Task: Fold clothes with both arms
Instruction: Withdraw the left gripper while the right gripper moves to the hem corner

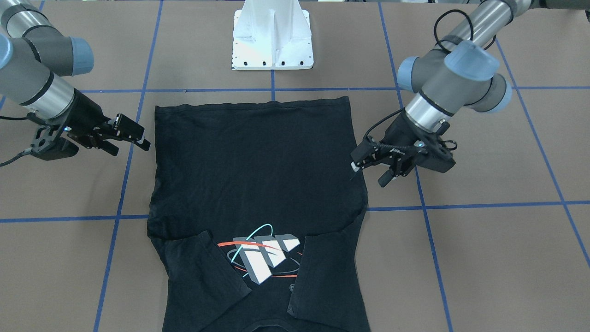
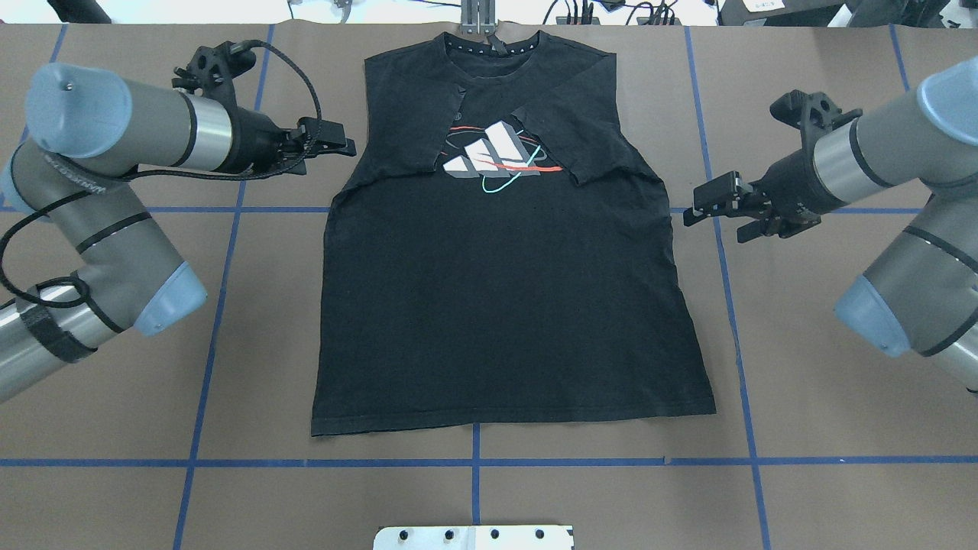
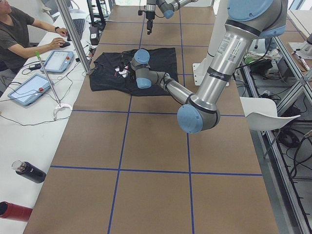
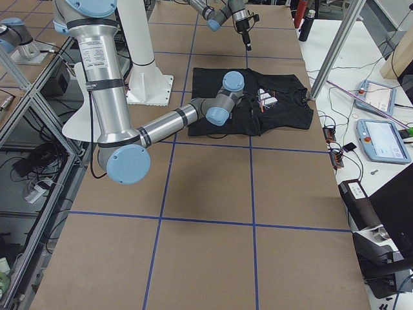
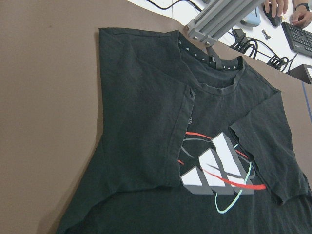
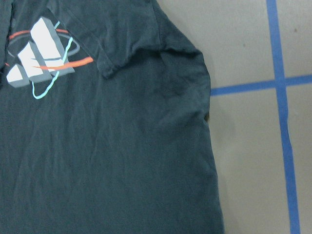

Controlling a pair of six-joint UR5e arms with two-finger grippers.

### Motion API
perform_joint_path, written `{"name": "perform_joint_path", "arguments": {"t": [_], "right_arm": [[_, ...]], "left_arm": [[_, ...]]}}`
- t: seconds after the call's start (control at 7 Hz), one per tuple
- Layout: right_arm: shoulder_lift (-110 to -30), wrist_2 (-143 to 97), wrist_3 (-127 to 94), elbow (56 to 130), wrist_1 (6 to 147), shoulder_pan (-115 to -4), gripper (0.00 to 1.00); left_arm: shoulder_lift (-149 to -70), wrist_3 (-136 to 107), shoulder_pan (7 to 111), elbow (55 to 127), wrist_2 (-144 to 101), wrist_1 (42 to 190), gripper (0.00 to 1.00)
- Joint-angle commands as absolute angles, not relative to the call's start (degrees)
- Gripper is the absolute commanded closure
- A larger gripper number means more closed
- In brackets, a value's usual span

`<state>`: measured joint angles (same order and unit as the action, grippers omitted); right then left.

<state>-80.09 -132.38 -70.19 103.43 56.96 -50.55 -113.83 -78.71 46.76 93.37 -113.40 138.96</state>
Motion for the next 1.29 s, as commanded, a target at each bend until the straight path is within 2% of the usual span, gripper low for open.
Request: {"name": "perform_joint_path", "arguments": {"t": [0.0, 0.29, 1.14], "right_arm": [[-84.53, -129.13, -70.58, 104.41, 56.87, -41.88, 0.00], [-86.57, -127.79, -70.66, 104.50, 56.87, -36.23, 0.00], [-88.42, -129.81, -70.75, 104.50, 56.95, -31.91, 0.01]], "left_arm": [[-109.43, -78.84, 46.15, 98.69, -113.30, 139.04, 0.00], [-109.34, -79.80, 46.14, 98.44, -113.03, 139.22, 0.00], [-109.25, -79.45, 46.05, 98.53, -113.03, 139.22, 0.00]]}}
